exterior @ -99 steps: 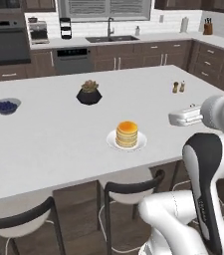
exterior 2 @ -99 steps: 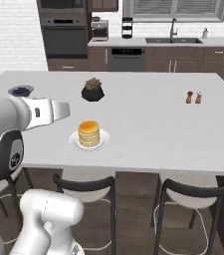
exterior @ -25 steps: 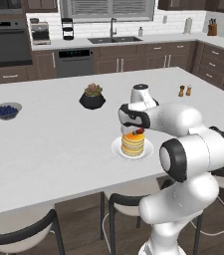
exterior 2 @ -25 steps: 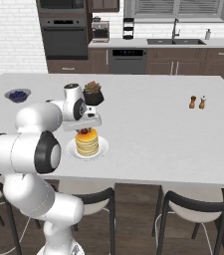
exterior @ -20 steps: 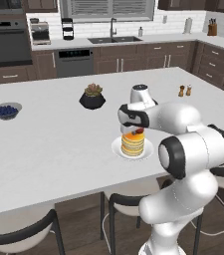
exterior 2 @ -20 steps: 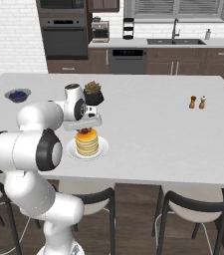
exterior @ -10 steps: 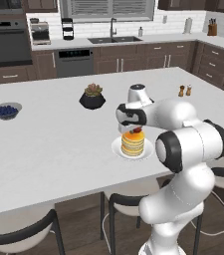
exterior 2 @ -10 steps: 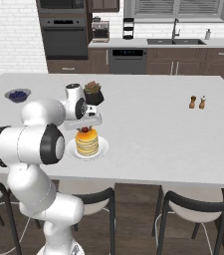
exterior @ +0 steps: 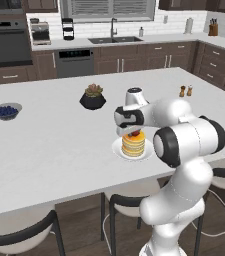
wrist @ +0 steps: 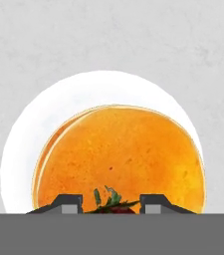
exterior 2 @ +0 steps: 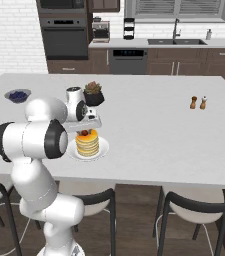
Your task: Take the strawberry from the fridge and place it on top of the pancake, located on the dining counter.
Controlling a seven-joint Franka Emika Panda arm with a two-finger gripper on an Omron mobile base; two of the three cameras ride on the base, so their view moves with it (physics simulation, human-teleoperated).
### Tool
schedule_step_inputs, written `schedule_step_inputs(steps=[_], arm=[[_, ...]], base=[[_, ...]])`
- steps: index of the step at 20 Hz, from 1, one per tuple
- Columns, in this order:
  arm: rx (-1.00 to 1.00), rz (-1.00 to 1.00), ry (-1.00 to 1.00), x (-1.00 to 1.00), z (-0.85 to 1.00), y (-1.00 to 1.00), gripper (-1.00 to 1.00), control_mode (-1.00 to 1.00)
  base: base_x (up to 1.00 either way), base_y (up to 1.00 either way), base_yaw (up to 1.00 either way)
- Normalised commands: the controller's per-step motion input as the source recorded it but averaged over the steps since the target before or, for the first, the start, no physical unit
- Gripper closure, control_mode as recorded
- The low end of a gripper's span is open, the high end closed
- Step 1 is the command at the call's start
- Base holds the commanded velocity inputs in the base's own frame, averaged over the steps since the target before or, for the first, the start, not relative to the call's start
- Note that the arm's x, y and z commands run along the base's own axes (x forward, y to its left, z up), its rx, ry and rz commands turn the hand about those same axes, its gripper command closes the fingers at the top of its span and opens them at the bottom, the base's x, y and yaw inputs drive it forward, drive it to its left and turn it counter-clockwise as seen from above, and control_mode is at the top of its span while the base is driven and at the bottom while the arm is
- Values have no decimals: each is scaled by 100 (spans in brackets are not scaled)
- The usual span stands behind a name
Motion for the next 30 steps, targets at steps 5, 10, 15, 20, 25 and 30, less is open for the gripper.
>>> schedule_step_inputs(steps=[5, 10, 15, 20, 25, 30], arm=[[0, 0, 2, 0, -17, 0, 100, -100], [0, 0, 0, 0, -10, 0, -100, -100], [0, 0, 0, 0, 0, 0, -100, -100], [0, 0, -3, -3, 10, 0, -100, -100], [2, 0, -11, -37, 45, -4, -100, -100], [3, 0, -13, -60, 29, -9, -100, -100]], base=[[0, 0, 0], [0, 0, 0], [0, 0, 0], [0, 0, 0], [0, 0, 0], [0, 0, 0]])
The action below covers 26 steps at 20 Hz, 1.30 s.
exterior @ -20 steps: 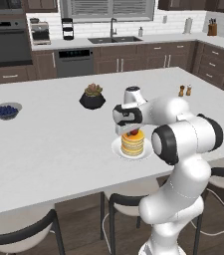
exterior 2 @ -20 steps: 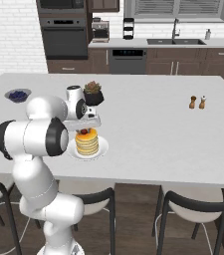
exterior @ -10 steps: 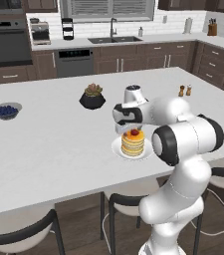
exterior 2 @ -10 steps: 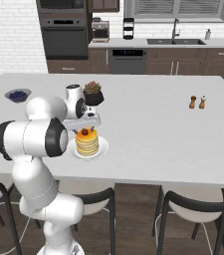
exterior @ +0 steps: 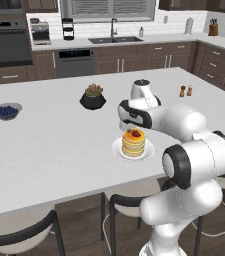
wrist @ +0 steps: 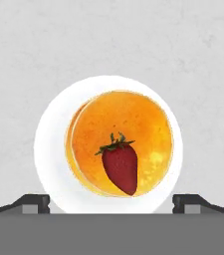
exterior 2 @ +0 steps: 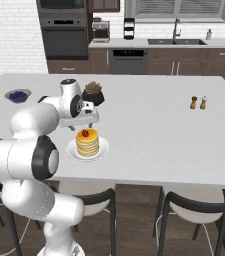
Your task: Take the strawberry from the fridge and place it on top of the pancake, located on the dining counter.
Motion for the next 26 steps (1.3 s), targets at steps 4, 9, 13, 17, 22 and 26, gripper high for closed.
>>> schedule_step_inputs(steps=[4, 9, 13, 17, 22, 26], arm=[[5, 0, -15, -73, 17, -16, -100, -100], [5, 0, -11, -68, 37, -11, -100, -100], [3, 0, -5, -57, 70, -5, -100, -100], [4, 0, -12, -61, 84, -11, -100, -100], [6, 0, -15, -72, 69, -15, -100, -100], [5, 0, -16, -85, 33, -16, -100, -100]], base=[[0, 0, 0], [0, 0, 0], [0, 0, 0], [0, 0, 0], [0, 0, 0], [0, 0, 0]])
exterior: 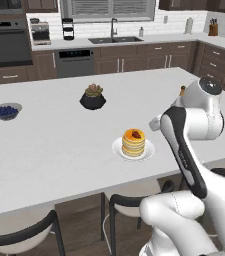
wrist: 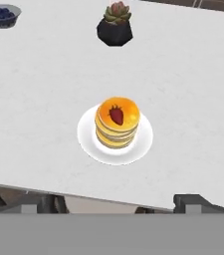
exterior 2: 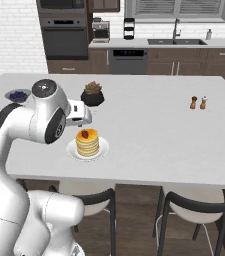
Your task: Take the strawberry from the fridge and place it on top of the pancake, located on the dining counter.
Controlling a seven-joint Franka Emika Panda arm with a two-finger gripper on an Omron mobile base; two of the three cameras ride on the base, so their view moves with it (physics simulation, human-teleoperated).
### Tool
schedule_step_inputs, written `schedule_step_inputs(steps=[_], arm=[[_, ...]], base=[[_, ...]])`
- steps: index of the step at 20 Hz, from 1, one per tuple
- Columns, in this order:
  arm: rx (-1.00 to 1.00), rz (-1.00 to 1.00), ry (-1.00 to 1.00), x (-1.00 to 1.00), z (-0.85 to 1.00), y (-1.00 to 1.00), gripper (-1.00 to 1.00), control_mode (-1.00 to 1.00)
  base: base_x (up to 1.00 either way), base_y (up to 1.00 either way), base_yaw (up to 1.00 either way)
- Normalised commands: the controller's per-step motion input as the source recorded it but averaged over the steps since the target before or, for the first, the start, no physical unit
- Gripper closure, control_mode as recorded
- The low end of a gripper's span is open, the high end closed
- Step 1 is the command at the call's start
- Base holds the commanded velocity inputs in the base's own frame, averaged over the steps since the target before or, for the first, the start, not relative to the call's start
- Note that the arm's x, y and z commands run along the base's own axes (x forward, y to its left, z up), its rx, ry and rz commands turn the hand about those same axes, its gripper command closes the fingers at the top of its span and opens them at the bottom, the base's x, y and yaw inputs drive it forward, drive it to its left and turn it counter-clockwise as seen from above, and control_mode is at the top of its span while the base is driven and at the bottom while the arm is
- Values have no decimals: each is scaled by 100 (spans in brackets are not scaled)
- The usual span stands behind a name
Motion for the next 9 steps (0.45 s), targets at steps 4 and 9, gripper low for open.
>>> schedule_step_inputs(steps=[4, 9], arm=[[4, 0, -4, -89, 1, -13, -100, -100], [5, -1, 0, -84, 36, -4, -100, -100]], base=[[0, 0, 0], [0, 0, 0]])
